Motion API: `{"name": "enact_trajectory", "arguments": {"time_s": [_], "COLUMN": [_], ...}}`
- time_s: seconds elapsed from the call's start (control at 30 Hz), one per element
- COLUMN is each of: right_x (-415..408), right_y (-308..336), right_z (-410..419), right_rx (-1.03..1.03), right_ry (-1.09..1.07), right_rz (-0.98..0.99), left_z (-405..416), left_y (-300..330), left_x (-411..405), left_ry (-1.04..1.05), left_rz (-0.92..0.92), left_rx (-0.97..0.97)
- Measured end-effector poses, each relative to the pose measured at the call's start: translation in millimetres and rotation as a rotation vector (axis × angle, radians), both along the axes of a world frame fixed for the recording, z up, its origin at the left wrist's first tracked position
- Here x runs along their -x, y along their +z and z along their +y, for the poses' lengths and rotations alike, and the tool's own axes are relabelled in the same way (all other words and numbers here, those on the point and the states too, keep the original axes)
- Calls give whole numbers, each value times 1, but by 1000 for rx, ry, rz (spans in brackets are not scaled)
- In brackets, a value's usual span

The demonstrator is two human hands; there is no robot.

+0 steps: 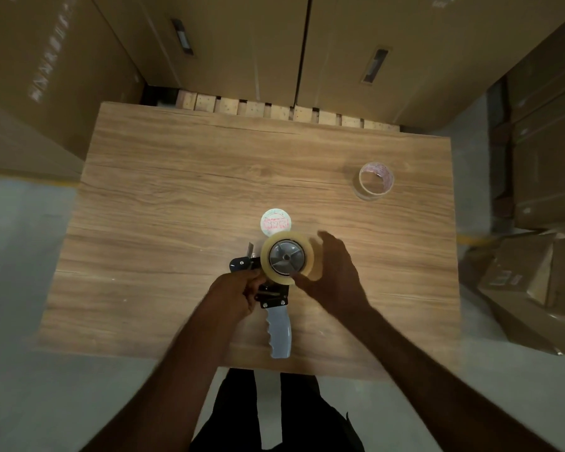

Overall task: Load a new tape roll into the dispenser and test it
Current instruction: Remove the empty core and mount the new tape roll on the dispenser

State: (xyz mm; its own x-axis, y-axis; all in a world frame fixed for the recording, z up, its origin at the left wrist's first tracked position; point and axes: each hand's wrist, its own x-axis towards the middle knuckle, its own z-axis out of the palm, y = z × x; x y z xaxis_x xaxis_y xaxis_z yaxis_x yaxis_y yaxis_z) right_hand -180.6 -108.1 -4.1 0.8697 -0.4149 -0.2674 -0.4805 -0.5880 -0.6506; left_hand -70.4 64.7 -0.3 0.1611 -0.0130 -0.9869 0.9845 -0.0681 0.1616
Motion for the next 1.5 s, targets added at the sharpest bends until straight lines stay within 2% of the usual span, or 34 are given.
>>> {"name": "enact_trajectory", "arguments": {"time_s": [0.07, 0.17, 0.27, 0.37, 0.43, 0.63, 0.7, 0.83, 1.03, 1.13, 1.23, 1.3, 1.37, 1.5], "right_x": [18, 33, 31, 22, 15, 0, 0, 2, 4, 3, 11, 18, 21, 31], "right_y": [3, 3, -6, -16, -19, -25, -28, -33, -29, -19, -5, -2, -1, -5], "right_z": [28, 61, 84, 100, 104, 112, 112, 112, 109, 105, 77, 51, 34, 36], "right_rx": [72, 158, 221, 360, 398, 473, 481, 493, 463, 368, 254, 187, 128, -34], "right_ry": [-105, 125, 373, 448, 444, 434, 437, 437, 559, 475, 172, -76, -204, -204], "right_rz": [-153, -159, -66, -30, -6, -56, -61, -67, -70, -120, -251, -264, -209, -44], "left_z": [6, 14, 17, 14, 13, 53, 54, 51, 48, 49, 55, 58, 58, 39], "left_y": [-2, -1, -2, 2, 13, 5, -2, -18, -9, -5, 7, 10, 11, 6], "left_x": [-6, -11, -12, -15, -19, -32, -32, -30, -26, -19, 3, 25, 43, 44], "left_ry": [-9, -83, -105, -190, -318, -687, -823, -871, -859, -772, -698, -752, -893, -1072], "left_rz": [43, 87, 117, 93, -4, -598, -717, -811, -876, -825, -894, -1025, -1099, -1136], "left_rx": [-13, -23, -8, -34, -108, -319, -341, -416, -379, -418, -483, -447, -407, -454]}}
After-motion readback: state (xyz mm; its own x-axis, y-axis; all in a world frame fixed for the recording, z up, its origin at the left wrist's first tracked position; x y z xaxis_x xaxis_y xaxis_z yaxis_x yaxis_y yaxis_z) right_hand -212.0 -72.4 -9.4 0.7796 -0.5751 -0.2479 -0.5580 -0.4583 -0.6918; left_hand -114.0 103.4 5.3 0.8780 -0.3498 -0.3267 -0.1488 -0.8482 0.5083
